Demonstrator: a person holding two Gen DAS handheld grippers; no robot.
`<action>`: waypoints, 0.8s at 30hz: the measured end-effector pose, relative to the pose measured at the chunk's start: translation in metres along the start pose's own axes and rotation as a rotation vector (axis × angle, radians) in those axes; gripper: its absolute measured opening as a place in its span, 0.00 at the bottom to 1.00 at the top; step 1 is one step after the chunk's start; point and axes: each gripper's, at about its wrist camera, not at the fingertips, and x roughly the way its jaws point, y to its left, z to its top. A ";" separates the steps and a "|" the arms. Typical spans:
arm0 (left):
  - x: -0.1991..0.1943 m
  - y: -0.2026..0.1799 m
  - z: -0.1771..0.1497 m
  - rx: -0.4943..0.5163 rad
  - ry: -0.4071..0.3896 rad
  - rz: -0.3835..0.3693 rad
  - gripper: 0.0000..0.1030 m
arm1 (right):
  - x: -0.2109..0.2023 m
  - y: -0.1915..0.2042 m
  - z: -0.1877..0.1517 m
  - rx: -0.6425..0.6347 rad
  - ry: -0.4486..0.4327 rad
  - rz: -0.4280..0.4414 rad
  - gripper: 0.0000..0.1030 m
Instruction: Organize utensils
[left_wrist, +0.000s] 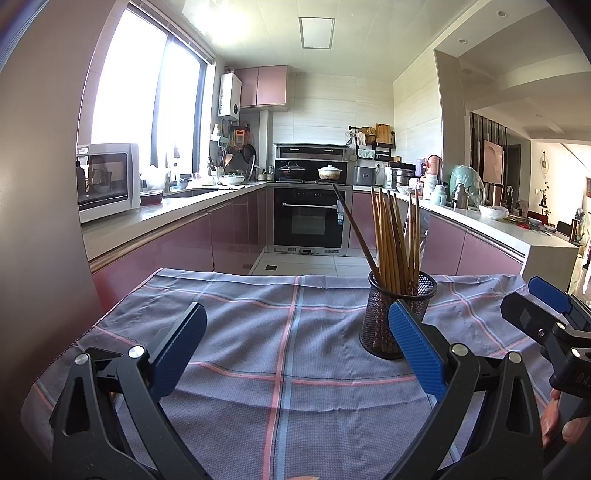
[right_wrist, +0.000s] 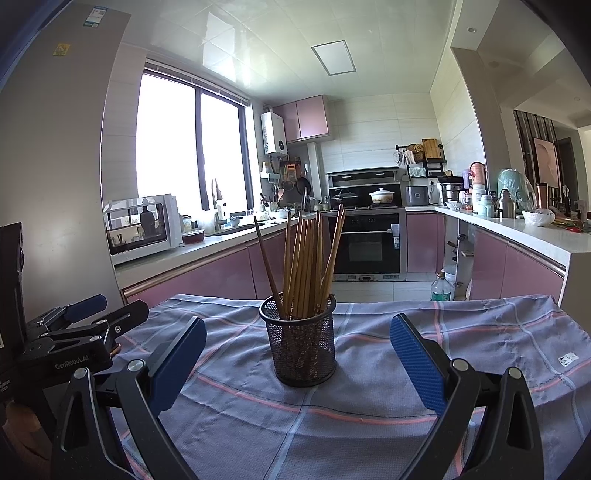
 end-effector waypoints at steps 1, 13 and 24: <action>0.000 -0.001 0.000 0.001 -0.002 0.002 0.94 | 0.001 0.000 0.000 0.001 0.002 0.000 0.93; 0.001 0.001 -0.001 0.004 0.003 0.000 0.94 | 0.002 -0.002 0.000 0.005 0.004 -0.003 0.93; 0.002 0.003 -0.002 0.014 0.004 0.009 0.94 | 0.002 -0.002 0.000 0.006 0.004 -0.004 0.93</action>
